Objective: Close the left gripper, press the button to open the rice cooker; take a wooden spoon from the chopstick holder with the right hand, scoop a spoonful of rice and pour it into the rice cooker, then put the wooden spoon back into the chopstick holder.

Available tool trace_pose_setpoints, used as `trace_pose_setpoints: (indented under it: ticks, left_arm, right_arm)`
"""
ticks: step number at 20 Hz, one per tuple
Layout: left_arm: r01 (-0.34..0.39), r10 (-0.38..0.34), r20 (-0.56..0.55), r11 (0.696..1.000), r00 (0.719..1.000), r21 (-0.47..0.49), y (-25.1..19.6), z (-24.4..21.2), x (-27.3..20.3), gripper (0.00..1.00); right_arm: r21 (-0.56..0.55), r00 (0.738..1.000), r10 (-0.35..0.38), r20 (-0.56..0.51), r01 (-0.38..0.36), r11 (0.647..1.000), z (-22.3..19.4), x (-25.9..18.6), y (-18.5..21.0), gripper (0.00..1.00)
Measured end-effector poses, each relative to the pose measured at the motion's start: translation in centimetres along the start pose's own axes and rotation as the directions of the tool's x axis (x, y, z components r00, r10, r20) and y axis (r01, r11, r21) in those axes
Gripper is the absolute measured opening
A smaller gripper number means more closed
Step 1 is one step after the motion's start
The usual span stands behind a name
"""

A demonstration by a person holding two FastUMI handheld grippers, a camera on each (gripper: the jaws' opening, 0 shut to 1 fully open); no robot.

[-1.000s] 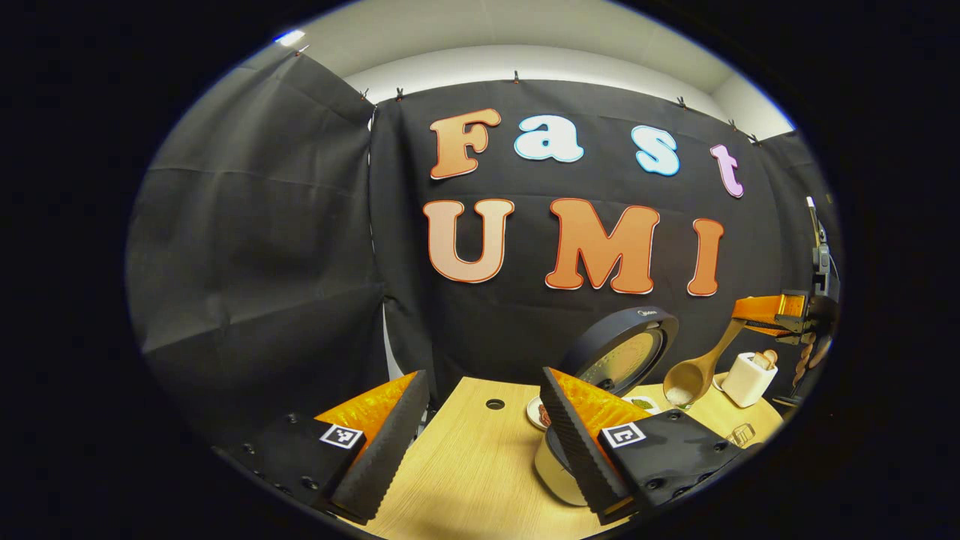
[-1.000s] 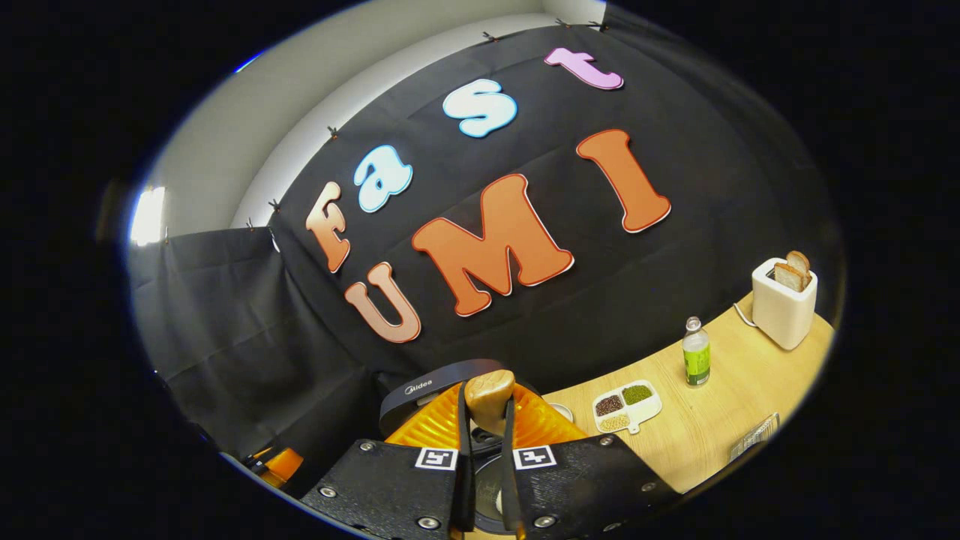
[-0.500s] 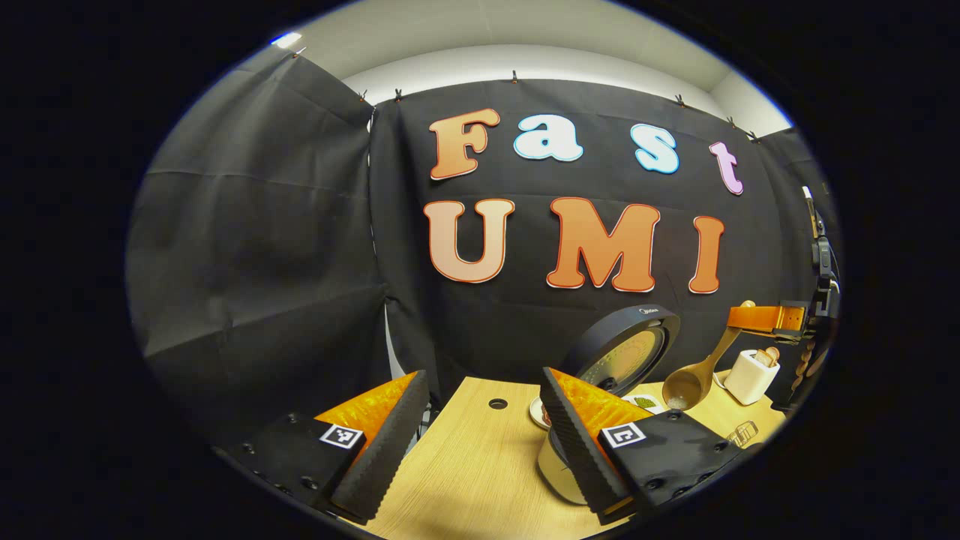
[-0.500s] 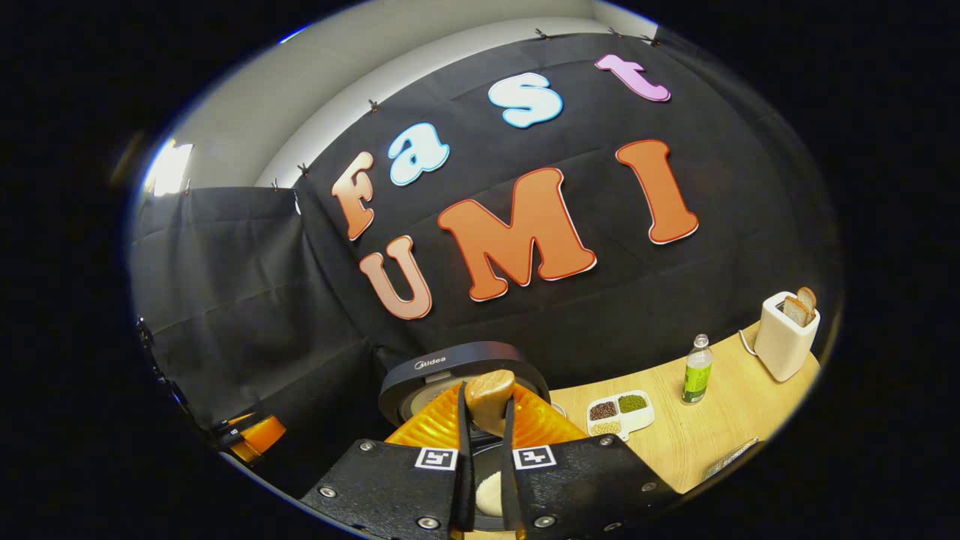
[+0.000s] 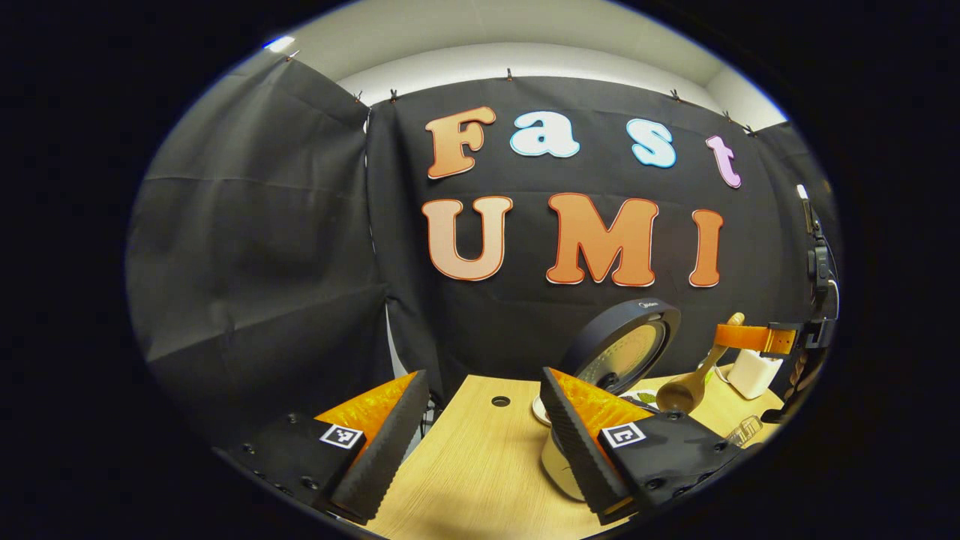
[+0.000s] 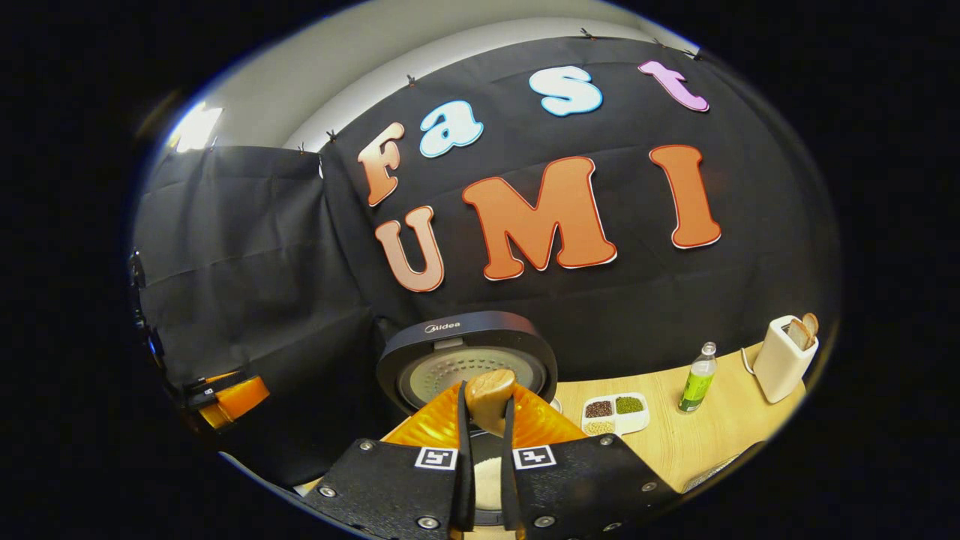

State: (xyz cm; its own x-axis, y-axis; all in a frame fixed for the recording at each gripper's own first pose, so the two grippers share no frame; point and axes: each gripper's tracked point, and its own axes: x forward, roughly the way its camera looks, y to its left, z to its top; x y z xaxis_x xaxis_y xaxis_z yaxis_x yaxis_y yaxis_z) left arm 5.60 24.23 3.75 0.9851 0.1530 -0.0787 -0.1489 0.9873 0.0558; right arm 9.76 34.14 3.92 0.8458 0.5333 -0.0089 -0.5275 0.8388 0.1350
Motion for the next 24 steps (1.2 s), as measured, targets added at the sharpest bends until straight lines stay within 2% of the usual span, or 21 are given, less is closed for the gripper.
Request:
trace_pose_setpoints:
  ticks: [5, 9, 11, 15, 19, 24]
  left_arm:
    - [-0.004, 0.004, 0.009, 1.000, 1.000, 0.004, -0.3, 0.4, -0.4, 0.98]
    - [0.003, -0.003, 0.012, 1.000, 1.000, -0.003, -1.1, 0.7, -0.6, 0.98]
    - [0.016, -0.016, 0.005, 0.999, 1.000, -0.037, -1.9, 0.6, -0.6, 0.98]
    - [-0.002, 0.003, 0.014, 0.999, 1.000, -0.036, -2.7, 1.1, -1.2, 0.98]
    - [-0.015, 0.016, 0.028, 0.999, 0.999, -0.036, -4.0, 1.7, -1.8, 0.98]
    - [0.004, -0.003, 0.027, 0.999, 1.000, -0.036, -7.3, 1.7, -1.8, 0.98]
  right_arm:
    - [-0.030, 1.000, 0.010, 0.000, -0.010, 1.000, -0.1, 0.0, 0.3, 0.13]
    - [0.020, 1.000, 0.008, 0.005, -0.009, 1.000, 0.5, -0.8, -0.6, 0.13]
    - [0.101, 1.000, 0.004, 0.007, -0.005, 0.995, 1.0, -1.7, -1.8, 0.13]
    - [0.250, 1.000, -0.026, 0.016, 0.021, 0.968, 1.5, -4.1, -5.5, 0.13]
    - [0.298, 0.995, -0.102, 0.021, 0.091, 0.950, 1.6, -7.5, -10.8, 0.13]
    - [0.345, 0.977, -0.209, 0.030, 0.186, 0.920, 1.7, -12.3, -17.4, 0.13]
